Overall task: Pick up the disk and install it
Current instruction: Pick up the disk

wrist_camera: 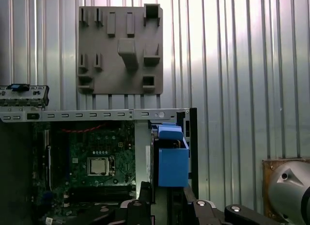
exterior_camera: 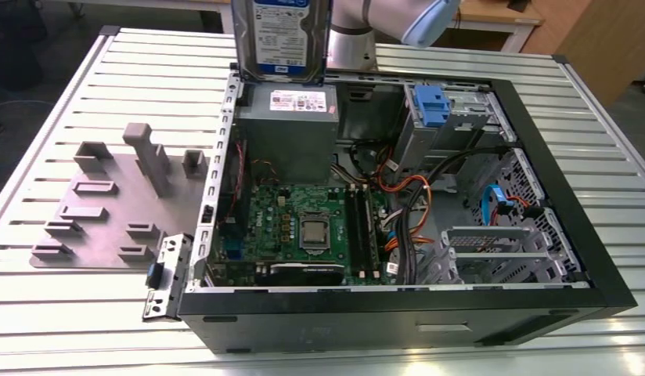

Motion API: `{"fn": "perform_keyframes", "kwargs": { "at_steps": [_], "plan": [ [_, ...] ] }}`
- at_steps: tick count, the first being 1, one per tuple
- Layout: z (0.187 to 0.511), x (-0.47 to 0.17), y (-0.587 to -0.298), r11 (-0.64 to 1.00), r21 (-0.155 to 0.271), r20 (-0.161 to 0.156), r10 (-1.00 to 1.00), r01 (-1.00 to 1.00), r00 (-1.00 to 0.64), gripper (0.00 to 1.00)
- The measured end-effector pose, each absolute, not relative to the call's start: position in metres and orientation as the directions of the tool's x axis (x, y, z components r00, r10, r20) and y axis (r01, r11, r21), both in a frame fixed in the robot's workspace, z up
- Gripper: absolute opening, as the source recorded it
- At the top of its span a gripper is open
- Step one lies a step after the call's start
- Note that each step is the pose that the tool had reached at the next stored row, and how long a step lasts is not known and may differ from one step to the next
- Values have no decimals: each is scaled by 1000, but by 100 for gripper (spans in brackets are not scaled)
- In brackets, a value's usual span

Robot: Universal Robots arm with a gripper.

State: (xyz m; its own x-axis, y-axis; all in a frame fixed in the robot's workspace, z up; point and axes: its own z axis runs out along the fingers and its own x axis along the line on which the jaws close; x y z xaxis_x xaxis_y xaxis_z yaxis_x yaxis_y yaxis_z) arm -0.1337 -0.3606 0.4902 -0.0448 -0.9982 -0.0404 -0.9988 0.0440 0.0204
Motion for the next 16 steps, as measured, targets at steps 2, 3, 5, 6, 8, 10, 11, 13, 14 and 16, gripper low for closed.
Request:
{"fn": "perform_keyframes", "kwargs": {
  "at_steps": [2,3,5,6,8,10,11,13,14,16],
  "plan": [
    [490,-127,-361,44,20,-40,-998,-999,-45,35],
    [490,-123,-361,44,20,-41,-998,-999,-45,35],
    [490,-115,-361,44,21,-40,-998,-999,-45,35],
    [490,-112,-361,44,21,-40,-998,-999,-45,35],
    [490,-104,-361,44,21,-40,-998,-999,-45,35],
    [490,-97,-361,44,21,-40,-998,-999,-45,35],
    [490,-94,-361,44,21,-40,-998,-999,-45,35],
    [490,-86,-361,44,21,-40,-998,-999,-45,35],
    [490,-83,-361,44,21,-40,-998,-999,-45,35],
    [490,-79,-361,44,21,-40,-998,-999,-45,35]
  ]
}}
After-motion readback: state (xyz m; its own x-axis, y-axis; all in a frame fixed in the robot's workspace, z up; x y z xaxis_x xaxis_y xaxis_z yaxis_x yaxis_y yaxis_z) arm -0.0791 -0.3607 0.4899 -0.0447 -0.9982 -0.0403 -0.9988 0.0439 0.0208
